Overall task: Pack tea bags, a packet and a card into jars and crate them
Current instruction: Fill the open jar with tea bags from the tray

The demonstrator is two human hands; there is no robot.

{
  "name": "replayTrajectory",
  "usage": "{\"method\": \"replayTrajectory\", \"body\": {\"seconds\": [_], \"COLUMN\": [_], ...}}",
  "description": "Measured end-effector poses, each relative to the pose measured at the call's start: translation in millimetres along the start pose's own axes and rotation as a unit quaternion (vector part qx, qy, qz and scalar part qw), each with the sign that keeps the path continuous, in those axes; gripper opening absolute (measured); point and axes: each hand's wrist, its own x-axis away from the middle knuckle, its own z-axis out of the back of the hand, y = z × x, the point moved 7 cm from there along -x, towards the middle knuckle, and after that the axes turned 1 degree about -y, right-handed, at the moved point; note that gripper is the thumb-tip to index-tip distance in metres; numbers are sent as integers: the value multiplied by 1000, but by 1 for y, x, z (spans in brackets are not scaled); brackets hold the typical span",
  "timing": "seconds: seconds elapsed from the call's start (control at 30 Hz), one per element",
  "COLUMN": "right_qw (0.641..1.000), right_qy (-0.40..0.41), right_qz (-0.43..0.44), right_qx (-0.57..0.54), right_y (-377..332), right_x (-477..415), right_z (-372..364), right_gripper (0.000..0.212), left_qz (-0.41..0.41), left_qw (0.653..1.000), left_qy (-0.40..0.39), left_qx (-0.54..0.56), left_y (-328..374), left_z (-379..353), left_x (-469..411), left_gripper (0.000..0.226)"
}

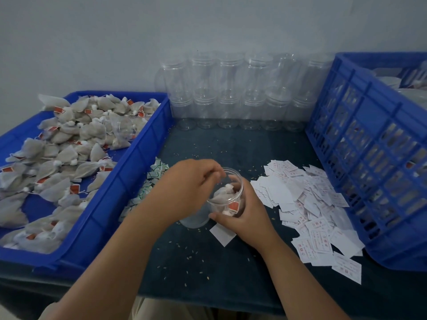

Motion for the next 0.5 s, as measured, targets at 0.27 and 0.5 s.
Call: {"method": "replayTrajectory", "body": {"seconds": [0.27,0.5], "right_qw": [1000,1000], "right_qy": [8,-9], "right_qz": [4,-1], "right_qx": [-1,23], "right_y": [1,8], "right_x": [0,2], "right_z": [2,1], "right_gripper": [78,89], "left_qz": [-60,109], "left_qw": [994,991], "left_qy": [-69,64], "left_qx": [-56,-45], "left_y": [20,-74], "left_z": [-9,113], "left_x": [15,29], "left_gripper": [41,10]}}
